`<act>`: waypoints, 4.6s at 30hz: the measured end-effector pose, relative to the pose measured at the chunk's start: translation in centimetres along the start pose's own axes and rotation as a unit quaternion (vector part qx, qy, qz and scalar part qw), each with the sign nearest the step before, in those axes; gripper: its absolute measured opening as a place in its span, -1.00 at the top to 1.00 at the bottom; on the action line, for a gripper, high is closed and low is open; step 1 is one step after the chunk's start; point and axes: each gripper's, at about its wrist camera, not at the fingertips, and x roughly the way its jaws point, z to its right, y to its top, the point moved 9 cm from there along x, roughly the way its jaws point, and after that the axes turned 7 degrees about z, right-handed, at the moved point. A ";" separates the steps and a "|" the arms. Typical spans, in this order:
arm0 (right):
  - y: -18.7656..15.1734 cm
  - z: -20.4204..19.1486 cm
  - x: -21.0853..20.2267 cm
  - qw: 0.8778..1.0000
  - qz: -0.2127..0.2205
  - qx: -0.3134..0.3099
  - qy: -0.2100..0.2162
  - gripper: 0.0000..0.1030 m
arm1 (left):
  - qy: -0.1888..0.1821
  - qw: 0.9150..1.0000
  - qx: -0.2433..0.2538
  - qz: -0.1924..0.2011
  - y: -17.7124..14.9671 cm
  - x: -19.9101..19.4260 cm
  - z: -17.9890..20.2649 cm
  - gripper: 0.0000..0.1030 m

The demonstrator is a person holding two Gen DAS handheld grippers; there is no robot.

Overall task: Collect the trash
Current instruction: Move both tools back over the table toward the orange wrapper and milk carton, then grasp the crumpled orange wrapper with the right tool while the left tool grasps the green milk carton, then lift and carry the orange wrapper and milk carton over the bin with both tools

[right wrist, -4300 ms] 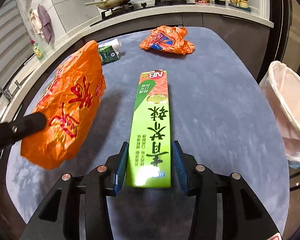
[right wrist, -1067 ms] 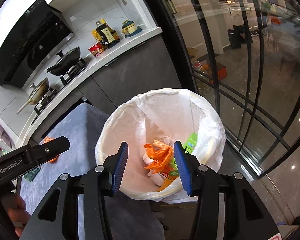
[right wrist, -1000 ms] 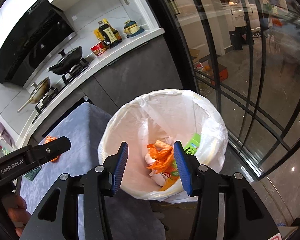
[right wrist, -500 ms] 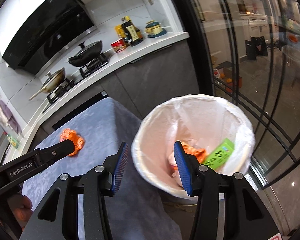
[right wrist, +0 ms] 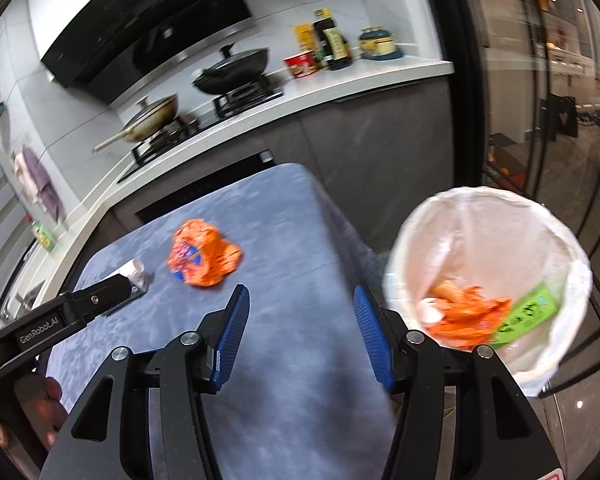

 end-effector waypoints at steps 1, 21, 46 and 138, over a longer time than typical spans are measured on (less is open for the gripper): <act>-0.1 -0.8 0.4 1.000 -0.003 -0.004 0.004 -0.03 | 0.008 1.000 0.000 0.000 0.1 0.1 -1.1 -0.68; -1.7 -10.8 10.9 0.997 -0.054 -0.040 0.033 -0.03 | 0.077 0.996 0.042 0.015 1.7 4.9 -18.2 -0.77; -3.1 -13.9 17.1 0.992 -0.094 -0.052 0.062 0.77 | -0.037 0.990 0.131 0.041 4.2 12.4 -20.0 -0.86; 3.2 20.9 -9.3 0.981 0.074 0.175 -0.046 0.86 | -0.264 0.948 0.177 0.028 -0.2 -4.3 29.8 0.10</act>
